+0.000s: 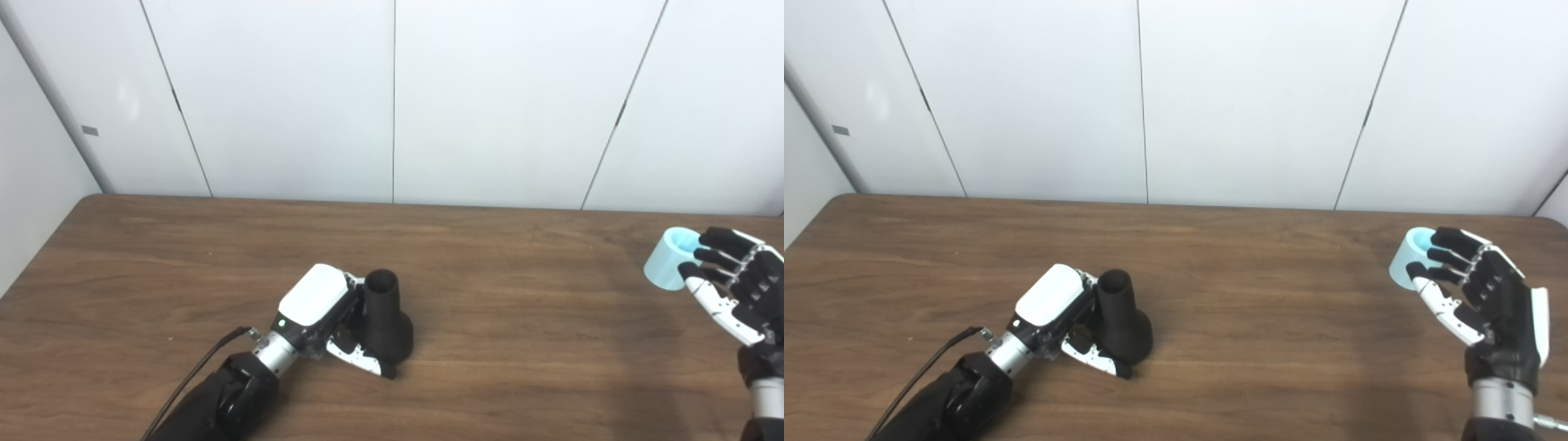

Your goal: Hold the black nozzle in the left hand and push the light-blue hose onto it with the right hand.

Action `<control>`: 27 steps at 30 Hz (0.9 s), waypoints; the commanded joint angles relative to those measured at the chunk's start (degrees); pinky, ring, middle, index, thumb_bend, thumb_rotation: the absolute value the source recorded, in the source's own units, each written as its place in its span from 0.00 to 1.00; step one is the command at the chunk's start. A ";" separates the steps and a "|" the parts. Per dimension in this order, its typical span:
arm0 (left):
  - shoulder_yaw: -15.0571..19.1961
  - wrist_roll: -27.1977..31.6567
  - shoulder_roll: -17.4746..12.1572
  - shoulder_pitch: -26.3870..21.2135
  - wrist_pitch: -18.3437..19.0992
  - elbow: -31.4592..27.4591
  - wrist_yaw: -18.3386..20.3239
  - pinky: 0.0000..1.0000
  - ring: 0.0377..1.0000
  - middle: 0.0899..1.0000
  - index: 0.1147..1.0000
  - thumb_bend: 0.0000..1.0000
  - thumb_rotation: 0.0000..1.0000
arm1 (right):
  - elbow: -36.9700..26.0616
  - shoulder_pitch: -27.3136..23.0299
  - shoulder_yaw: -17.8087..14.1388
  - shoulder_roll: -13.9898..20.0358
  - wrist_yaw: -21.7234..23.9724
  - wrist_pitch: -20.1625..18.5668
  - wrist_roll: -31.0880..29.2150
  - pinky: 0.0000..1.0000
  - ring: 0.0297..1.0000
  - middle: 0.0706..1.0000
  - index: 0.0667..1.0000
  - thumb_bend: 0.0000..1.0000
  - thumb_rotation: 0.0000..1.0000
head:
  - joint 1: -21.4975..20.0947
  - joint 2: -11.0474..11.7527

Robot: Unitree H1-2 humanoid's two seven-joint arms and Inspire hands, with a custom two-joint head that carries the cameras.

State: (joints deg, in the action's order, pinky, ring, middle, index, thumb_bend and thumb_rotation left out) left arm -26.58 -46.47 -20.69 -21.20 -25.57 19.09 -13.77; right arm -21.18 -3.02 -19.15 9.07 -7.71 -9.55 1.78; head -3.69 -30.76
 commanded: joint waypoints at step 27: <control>-16.32 -2.49 -2.07 1.69 -1.35 2.76 -13.02 0.28 0.35 0.41 0.45 0.52 0.00 | 18.55 -9.01 0.64 5.12 -12.88 11.95 16.11 0.81 0.89 0.90 0.89 0.93 0.50 | -21.10 1.64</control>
State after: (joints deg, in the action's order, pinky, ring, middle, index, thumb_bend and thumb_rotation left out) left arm -40.22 -50.85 -22.95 -24.70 -25.98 19.40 -25.01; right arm -2.35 -9.57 -18.59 12.63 -19.49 -0.62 16.69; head -22.59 -29.36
